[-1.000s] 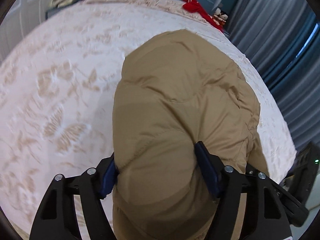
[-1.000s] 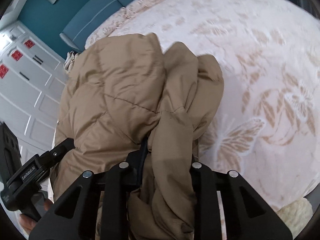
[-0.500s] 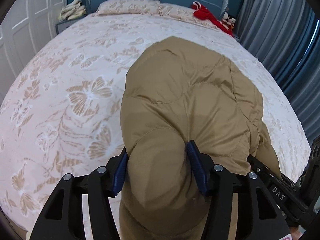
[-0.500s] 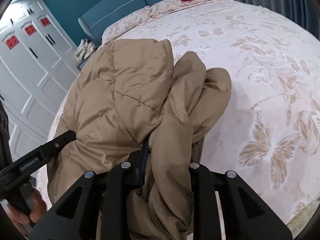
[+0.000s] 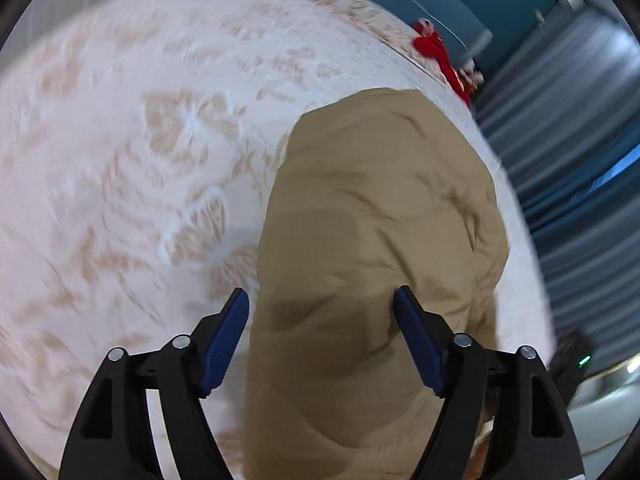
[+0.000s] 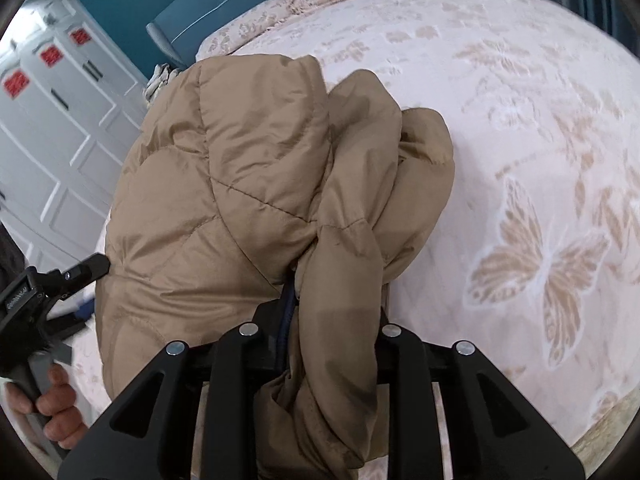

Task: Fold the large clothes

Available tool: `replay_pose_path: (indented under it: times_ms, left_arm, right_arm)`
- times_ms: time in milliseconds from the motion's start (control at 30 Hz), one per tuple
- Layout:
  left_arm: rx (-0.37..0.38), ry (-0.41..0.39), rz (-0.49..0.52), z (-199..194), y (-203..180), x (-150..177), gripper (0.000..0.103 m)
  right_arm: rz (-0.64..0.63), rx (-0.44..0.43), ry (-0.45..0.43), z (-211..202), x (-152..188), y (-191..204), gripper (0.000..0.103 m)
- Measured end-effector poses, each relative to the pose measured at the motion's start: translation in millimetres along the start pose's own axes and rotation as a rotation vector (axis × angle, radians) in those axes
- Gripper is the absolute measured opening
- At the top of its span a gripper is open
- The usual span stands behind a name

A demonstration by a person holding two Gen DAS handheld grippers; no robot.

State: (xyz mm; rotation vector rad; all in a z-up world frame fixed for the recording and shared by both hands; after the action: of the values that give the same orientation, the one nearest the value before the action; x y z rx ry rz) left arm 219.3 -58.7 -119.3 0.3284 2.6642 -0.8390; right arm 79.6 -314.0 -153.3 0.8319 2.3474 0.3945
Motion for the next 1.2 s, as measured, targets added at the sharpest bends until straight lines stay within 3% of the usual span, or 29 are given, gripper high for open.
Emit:
replay_pose_path:
  times_ms: [67, 167, 233, 367, 433, 567, 767, 1000, 1133, 1200]
  left_arm:
    - [0.053, 0.041, -0.055, 14.2, 8.2, 0.7, 0.086]
    - [0.16, 0.083, -0.128, 33.9, 13.2, 2.6, 0.091]
    - [0.161, 0.063, -0.113, 37.7, 8.4, 1.2, 0.091]
    - [0.106, -0.017, 0.038, 24.7, -21.3, -4.7, 0.07]
    - [0.086, -0.061, 0.109, 16.2, -32.2, -13.0, 0.064]
    - [0.077, -0.138, 0.159, 3.7, -33.0, -44.7, 0.061]
    - [-0.042, -0.278, 0.262, -3.2, -23.4, -106.7, 0.059]
    - [-0.123, -0.244, 0.191, 35.9, 28.7, -158.6, 0.058]
    - [-0.147, -0.242, 0.207, 45.9, 40.1, -147.9, 0.059]
    - [-0.181, -0.239, 0.219, 48.5, 37.7, -142.3, 0.062]
  right_arm:
    - [0.026, -0.016, 0.014, 3.3, 0.5, -6.0, 0.025]
    - [0.088, -0.062, 0.04, 8.2, 2.1, -16.7, 0.027]
    - [0.121, -0.089, 0.045, 10.0, 2.1, -21.4, 0.027]
    - [0.004, -0.016, -0.003, 3.7, -1.6, 0.1, 0.022]
    - [-0.056, 0.013, -0.033, 1.8, -5.4, 16.0, 0.021]
    - [-0.169, 0.036, -0.105, 9.8, -27.0, 50.3, 0.02]
    - [-0.315, 0.039, -0.185, 47.7, -84.1, 107.1, 0.019]
    - [-0.387, 0.06, -0.179, 111.4, -114.2, 140.3, 0.019]
    - [-0.352, 0.06, -0.121, 135.7, -108.8, 125.2, 0.024]
    - [-0.32, 0.047, -0.092, 136.7, -107.0, 115.1, 0.035]
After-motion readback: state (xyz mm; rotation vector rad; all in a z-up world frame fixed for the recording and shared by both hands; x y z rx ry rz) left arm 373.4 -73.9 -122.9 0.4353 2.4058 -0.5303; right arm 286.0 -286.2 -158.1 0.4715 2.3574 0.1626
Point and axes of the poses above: each gripper's, at about its wrist camera, not at the fingertips, and z roughly the way its jaws point, y to its left, x to its underside, the point moved 2 cm from there along z, roughly the way its jaws point, and after that the axes turned 1 degree about y, right-handed, at the moved point
